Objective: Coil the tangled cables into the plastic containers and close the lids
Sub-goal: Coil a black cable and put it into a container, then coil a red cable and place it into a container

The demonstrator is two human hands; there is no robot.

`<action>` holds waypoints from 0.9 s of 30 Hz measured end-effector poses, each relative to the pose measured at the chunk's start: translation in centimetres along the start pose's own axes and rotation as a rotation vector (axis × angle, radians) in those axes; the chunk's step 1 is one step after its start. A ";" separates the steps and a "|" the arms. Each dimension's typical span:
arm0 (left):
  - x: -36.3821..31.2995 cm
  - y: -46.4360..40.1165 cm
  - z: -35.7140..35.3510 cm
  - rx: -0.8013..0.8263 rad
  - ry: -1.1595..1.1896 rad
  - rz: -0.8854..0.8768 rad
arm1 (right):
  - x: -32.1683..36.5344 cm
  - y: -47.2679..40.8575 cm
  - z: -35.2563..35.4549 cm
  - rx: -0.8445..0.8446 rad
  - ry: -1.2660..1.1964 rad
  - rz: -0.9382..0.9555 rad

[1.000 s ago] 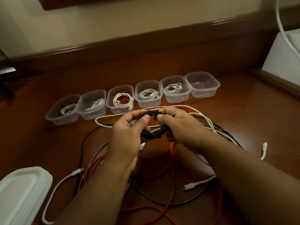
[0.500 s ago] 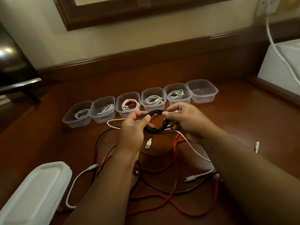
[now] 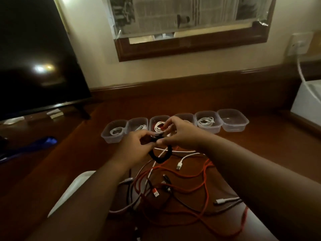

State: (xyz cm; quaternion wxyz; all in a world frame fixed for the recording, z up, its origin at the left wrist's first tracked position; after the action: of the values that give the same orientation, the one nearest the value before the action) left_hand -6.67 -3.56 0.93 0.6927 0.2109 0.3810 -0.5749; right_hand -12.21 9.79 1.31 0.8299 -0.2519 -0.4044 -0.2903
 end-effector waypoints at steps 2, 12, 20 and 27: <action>3.5 -1.5 3.1 -0.134 0.108 0.125 | 0.0 -1.0 -1.5 0.004 0.030 0.004; 15.5 -8.4 10.6 -0.472 0.165 0.465 | -6.3 -4.2 -10.6 0.401 0.804 0.131; 15.4 -14.6 11.4 -0.539 -0.407 0.380 | -10.0 -4.6 -12.4 0.395 0.824 0.203; 19.3 -17.4 11.2 -0.326 -0.595 0.555 | -10.0 -4.7 -12.3 0.381 0.797 0.207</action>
State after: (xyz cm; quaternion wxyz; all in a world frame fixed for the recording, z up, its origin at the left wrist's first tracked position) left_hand -19.16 -28.37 -4.46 0.9249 0.0185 0.1792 -0.3349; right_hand -13.97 1.23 -12.72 0.9770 -0.0024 -0.0724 -0.2005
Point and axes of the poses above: each hand's wrist, its own y-axis away from the middle knuckle, its own z-axis out of the back of the hand, x = y × z, the point moved 10 cm from there along -y, towards the middle knuckle, and after that the axes turned 10 degrees about z, right-handed, at the moved point
